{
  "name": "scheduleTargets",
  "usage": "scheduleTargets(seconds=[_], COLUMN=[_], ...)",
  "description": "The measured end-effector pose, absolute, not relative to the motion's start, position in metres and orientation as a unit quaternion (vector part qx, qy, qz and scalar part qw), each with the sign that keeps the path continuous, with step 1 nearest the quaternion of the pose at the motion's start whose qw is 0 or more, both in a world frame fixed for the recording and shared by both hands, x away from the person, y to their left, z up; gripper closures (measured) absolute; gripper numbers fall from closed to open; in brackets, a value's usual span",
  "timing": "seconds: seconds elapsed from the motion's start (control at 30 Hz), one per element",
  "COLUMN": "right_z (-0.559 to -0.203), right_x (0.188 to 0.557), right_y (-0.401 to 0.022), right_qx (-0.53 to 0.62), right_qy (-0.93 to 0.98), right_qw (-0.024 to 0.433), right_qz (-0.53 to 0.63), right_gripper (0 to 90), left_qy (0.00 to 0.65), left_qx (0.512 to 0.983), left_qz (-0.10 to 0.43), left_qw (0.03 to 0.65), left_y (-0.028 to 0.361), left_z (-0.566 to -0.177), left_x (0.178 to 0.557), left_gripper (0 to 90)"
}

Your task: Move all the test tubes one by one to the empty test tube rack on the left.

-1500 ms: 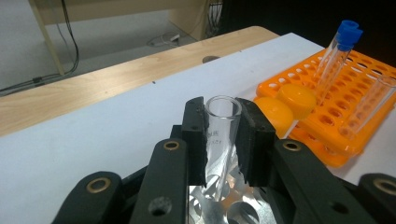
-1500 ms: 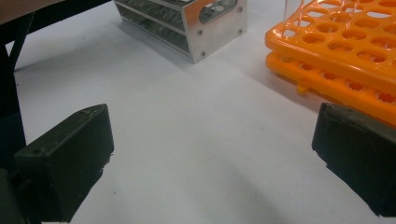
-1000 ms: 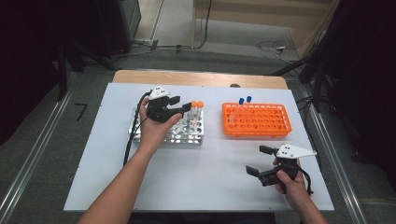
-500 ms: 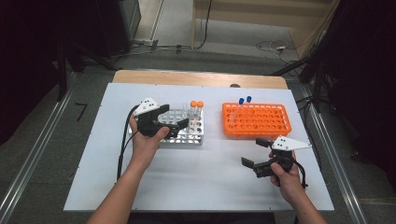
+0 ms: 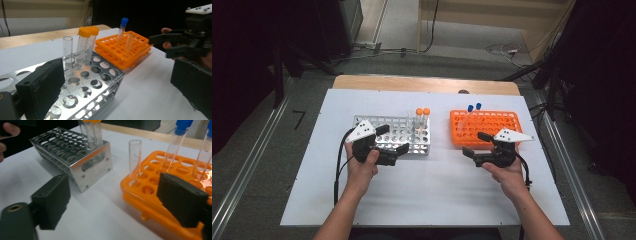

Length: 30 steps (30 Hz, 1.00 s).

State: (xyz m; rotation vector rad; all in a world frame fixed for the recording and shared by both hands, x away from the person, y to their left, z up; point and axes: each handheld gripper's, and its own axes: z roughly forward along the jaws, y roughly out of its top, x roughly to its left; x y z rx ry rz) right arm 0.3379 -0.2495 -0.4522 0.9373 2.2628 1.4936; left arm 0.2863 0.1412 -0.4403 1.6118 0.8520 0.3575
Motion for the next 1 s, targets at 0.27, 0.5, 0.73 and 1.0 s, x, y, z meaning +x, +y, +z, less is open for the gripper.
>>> scheduleTargets(seconds=[0.27,0.5,0.73,1.0], right_z=[-0.463,-0.478,-0.485,-0.489], right_x=[0.362,0.374,0.38,0.379], right_y=[-0.239,-0.225,-0.22,-0.214], right_qx=[0.353,0.354,0.37,0.37], right_qy=[0.775,0.779,0.765,0.766], right_qw=[0.148,0.153,0.18,0.197], right_qz=[0.504,0.495,0.495,0.488], right_gripper=[38.4,56.0,62.7,70.6], left_qy=[0.366,0.362,0.358,0.357], left_qx=[0.698,0.701,0.7,0.701], left_qz=[0.142,0.136,0.131,0.13], left_qw=[0.599,0.599,0.604,0.604], left_y=[0.139,0.134,0.133,0.129], left_z=[-0.448,-0.45,-0.451,-0.452], left_x=[0.28,0.279,0.277,0.278], left_gripper=[0.0,0.0,0.0,0.0])
